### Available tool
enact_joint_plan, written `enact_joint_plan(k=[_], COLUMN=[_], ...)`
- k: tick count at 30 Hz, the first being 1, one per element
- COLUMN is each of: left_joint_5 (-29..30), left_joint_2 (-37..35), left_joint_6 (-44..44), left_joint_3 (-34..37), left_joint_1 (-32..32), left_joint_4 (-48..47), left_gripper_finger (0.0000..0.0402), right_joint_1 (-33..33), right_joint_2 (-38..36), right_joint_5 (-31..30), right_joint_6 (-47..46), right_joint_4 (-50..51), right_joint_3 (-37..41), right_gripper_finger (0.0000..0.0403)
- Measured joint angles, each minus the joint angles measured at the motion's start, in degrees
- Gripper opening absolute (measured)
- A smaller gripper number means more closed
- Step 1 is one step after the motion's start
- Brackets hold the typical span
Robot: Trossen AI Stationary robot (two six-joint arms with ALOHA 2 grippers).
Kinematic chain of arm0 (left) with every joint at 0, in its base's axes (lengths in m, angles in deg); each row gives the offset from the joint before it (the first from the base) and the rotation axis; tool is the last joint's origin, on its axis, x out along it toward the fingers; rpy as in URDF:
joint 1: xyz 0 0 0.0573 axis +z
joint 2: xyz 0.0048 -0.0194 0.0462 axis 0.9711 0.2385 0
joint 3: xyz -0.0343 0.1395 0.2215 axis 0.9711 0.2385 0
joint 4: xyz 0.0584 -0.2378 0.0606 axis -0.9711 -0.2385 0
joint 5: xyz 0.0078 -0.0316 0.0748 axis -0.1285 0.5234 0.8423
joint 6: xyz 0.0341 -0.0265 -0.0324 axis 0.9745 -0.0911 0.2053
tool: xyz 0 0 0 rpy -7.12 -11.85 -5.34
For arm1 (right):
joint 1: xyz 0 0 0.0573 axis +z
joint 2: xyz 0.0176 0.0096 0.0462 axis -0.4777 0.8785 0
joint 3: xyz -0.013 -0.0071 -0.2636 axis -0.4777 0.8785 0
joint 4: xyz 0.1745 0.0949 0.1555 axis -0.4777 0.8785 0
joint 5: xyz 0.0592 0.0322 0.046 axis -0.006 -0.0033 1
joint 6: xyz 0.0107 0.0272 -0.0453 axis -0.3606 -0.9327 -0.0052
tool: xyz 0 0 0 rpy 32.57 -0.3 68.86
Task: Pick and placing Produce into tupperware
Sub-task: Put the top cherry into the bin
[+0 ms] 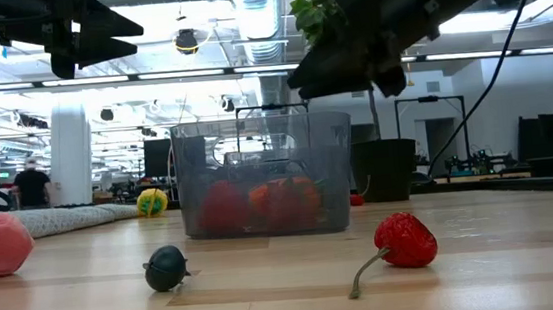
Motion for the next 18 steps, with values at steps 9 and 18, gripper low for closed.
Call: enact_joint_plan(k=[9,18], left_joint_5=[0.0,0.0], left_joint_2=[0.0,0.0], left_joint_6=[0.0,0.0], left_joint_3=[0.0,0.0], left_joint_1=[0.0,0.0], left_joint_4=[-0.3,-0.3], left_gripper_finger=[0.0212,0.0212], right_joint_1=[1.5,1.0], right_joint_2=[-2.8,-2.6], right_joint_5=[-14.0,-20.4], right_joint_6=[-2.1,-13.1], right_joint_4=[9.1,13.6], right_joint_3=[1.7,6.8], right_gripper_finger=[0.0157,0.0157])
